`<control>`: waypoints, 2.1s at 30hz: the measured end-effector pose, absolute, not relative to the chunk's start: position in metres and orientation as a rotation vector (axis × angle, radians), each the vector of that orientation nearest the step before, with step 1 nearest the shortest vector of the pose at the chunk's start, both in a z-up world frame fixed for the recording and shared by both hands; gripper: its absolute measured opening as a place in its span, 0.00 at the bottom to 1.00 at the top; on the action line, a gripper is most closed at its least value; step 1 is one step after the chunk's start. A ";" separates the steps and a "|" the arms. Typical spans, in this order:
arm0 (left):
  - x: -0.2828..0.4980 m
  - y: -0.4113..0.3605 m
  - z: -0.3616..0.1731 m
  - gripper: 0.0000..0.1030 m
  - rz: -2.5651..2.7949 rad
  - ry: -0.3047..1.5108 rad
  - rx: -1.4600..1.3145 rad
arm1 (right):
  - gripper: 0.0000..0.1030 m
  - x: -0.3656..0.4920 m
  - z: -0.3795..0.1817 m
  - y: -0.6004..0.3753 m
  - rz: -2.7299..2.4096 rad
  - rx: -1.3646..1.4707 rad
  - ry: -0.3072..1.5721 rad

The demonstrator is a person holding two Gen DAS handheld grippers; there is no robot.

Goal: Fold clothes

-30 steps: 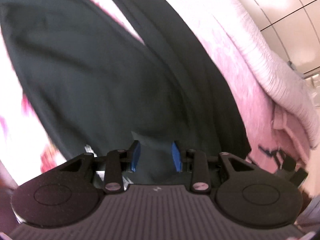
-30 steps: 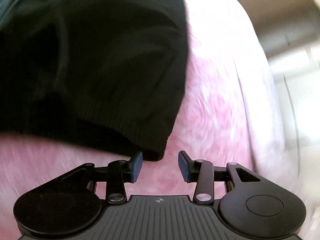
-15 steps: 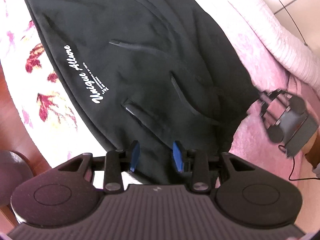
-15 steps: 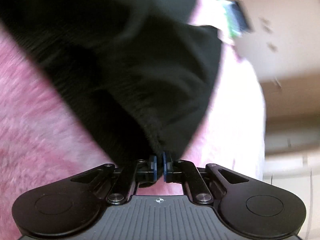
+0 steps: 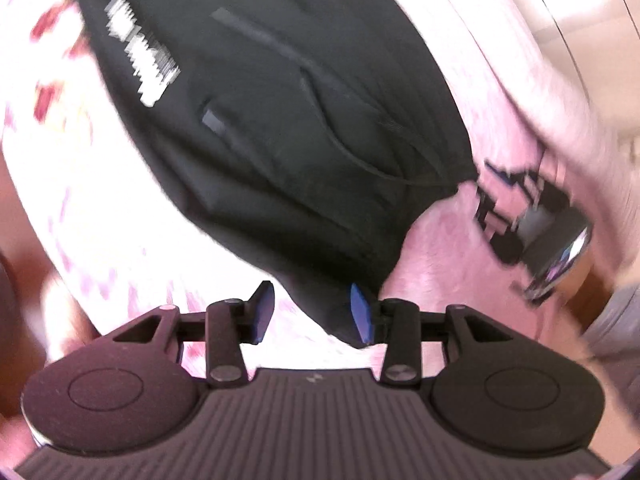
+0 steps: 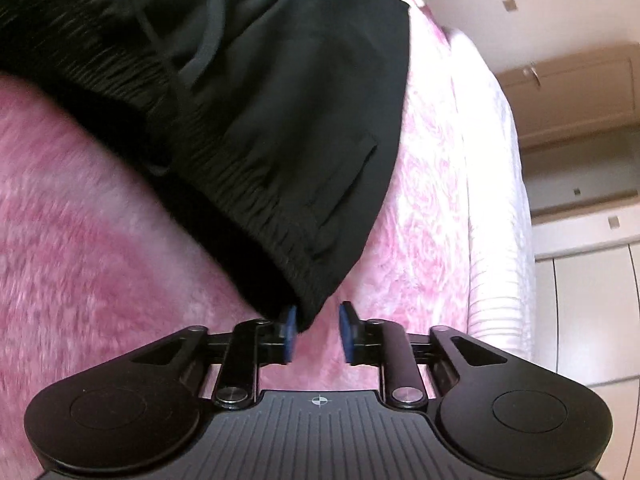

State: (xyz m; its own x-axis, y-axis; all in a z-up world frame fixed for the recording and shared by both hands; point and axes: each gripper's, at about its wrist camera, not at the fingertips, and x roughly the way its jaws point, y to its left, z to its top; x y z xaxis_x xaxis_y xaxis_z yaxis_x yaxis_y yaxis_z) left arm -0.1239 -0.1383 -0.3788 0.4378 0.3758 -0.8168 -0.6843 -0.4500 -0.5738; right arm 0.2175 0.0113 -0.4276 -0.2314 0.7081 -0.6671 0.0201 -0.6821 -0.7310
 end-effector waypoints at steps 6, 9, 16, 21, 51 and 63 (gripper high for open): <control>-0.130 -0.148 -0.411 0.45 1.257 -0.049 -1.802 | 0.41 0.224 -0.424 0.028 2.025 -1.517 -0.619; -0.122 -0.143 -0.424 0.41 1.228 -0.098 -1.850 | 0.41 0.220 -0.419 0.044 2.071 -1.418 -0.389; -0.131 -0.154 -0.375 0.01 1.117 -0.147 -1.708 | 0.00 0.211 -0.395 0.038 2.100 -1.411 -0.474; -0.142 -0.155 -0.375 0.03 1.102 -0.049 -1.718 | 0.00 0.230 -0.351 0.040 2.010 -1.445 -0.322; -0.084 -0.128 -0.432 0.02 1.073 0.182 -1.716 | 0.03 0.238 -0.430 0.047 2.018 -1.614 -0.665; -0.116 -0.165 -0.378 0.14 1.153 0.324 -1.591 | 0.52 0.243 -0.369 0.046 1.926 -1.597 -0.371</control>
State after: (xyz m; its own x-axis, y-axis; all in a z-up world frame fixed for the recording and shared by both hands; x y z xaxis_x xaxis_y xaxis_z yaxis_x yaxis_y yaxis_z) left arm -0.1160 -0.1648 -0.3783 0.4907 0.3454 -0.7999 -0.7117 -0.3707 -0.5967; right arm 0.2435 0.0464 -0.3690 -0.0937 0.6062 -0.7898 -0.2691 -0.7792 -0.5661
